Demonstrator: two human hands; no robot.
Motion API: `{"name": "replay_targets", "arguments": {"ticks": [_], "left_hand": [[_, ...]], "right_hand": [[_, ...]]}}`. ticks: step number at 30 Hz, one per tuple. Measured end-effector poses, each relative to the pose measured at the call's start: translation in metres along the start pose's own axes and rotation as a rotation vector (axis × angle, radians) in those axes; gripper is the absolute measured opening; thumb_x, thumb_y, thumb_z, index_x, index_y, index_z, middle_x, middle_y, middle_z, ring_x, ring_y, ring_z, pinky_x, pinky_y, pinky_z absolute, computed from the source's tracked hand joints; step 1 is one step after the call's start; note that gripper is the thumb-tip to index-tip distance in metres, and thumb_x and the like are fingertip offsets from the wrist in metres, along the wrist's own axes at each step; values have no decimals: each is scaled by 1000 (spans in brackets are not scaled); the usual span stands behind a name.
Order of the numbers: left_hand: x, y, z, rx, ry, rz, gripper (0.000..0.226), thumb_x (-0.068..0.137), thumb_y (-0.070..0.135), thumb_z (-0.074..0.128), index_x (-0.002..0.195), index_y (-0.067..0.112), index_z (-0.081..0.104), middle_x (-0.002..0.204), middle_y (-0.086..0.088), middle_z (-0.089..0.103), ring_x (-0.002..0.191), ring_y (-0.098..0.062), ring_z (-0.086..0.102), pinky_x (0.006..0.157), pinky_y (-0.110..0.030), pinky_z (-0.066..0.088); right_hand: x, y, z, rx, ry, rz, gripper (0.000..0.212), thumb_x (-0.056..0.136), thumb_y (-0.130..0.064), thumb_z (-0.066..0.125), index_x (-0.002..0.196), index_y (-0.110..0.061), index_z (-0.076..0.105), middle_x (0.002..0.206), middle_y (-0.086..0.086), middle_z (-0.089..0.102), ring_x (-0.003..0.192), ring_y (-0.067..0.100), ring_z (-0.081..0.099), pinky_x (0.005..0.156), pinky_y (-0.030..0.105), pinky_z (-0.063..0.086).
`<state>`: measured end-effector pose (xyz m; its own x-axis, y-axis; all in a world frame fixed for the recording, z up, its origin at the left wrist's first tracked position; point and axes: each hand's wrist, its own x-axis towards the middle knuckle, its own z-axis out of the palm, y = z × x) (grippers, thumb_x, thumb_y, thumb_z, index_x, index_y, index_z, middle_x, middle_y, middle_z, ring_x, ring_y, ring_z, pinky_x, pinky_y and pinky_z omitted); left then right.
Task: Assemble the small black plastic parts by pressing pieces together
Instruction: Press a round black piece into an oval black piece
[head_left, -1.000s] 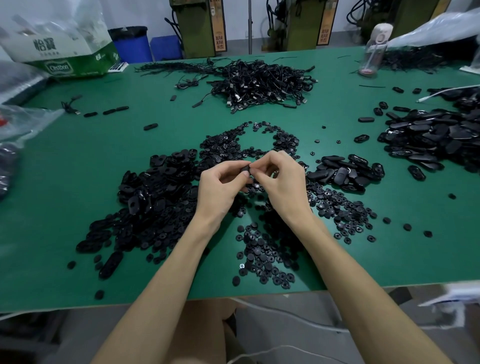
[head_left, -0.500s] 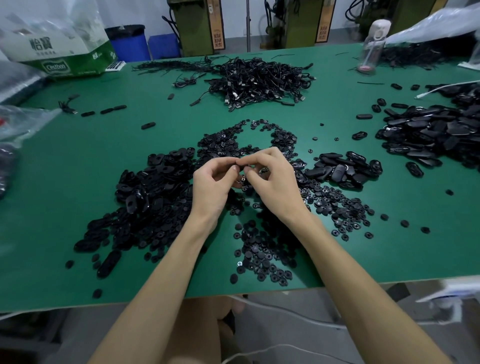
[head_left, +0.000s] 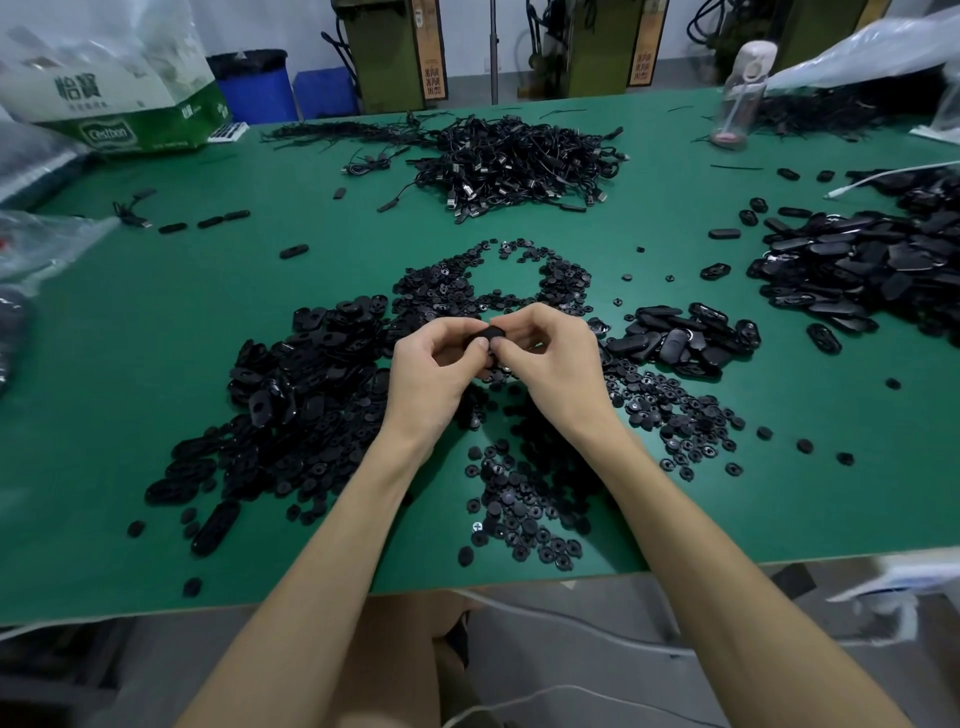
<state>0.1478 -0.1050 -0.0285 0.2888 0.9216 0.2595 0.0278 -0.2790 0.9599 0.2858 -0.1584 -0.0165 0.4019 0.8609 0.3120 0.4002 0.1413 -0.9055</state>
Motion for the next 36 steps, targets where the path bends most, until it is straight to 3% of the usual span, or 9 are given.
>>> {"name": "replay_targets", "arguments": {"ticks": [4, 9, 14, 22, 29, 31, 33, 36], "left_hand": [[-1, 1, 2, 62, 28, 17, 17, 92, -1, 67, 98, 13, 73, 93, -2, 76, 85, -16, 74, 77, -28, 62], [0, 1, 2, 71, 42, -1, 19, 90, -2, 66, 94, 15, 71, 92, -6, 75, 90, -28, 74, 82, -42, 64], [-1, 2, 0, -7, 27, -8, 13, 94, -2, 68, 103, 5, 74, 95, -10, 77, 85, -23, 76, 77, -31, 62], [-1, 3, -2, -20, -9, 12, 16, 94, 1, 71, 110, -1, 74, 94, -10, 79, 81, -21, 77, 76, -26, 60], [-2, 4, -1, -20, 14, 27, 15, 94, 5, 74, 109, 1, 75, 96, -7, 79, 88, -21, 77, 81, -32, 62], [-3, 7, 2, 79, 17, 88, 17, 97, 10, 71, 113, 6, 75, 104, -4, 77, 98, -18, 74, 90, -35, 60], [-4, 11, 5, 208, 60, 147, 19, 102, 14, 65, 119, 11, 73, 112, -1, 74, 104, -12, 70, 93, -29, 56], [-3, 21, 5, 348, 163, 190, 28, 103, -2, 50, 120, 10, 69, 114, -2, 67, 101, -7, 67, 94, -22, 54]], "right_hand": [[-3, -2, 3, -10, -23, -25, 12, 88, -5, 75, 99, -9, 76, 89, 0, 75, 82, 12, 70, 76, 22, 57], [-5, -3, 5, -28, -30, -58, 12, 88, -3, 75, 98, -10, 76, 87, -1, 74, 80, 11, 69, 74, 21, 57], [-4, -3, 3, -27, 1, -80, 19, 87, -4, 74, 98, -19, 74, 73, -6, 67, 65, 0, 60, 62, 12, 47], [-3, -4, 0, 16, -6, -87, 25, 83, 2, 70, 81, -22, 74, 87, 5, 70, 75, 20, 64, 67, 21, 50], [-4, -6, -1, 16, 11, -87, 25, 86, 3, 69, 85, -21, 75, 91, 7, 68, 80, 23, 67, 74, 33, 56], [-4, -7, -2, -32, 67, -116, 19, 88, 0, 69, 90, -18, 76, 90, 3, 66, 80, 14, 64, 74, 24, 52], [-2, -7, -6, -107, 188, -130, 17, 92, -2, 66, 93, -17, 74, 94, 0, 65, 80, 4, 60, 75, 16, 48], [5, -3, -15, -114, 427, -29, 18, 97, -3, 59, 103, -17, 69, 105, 0, 61, 86, -3, 56, 86, 16, 48]]}}
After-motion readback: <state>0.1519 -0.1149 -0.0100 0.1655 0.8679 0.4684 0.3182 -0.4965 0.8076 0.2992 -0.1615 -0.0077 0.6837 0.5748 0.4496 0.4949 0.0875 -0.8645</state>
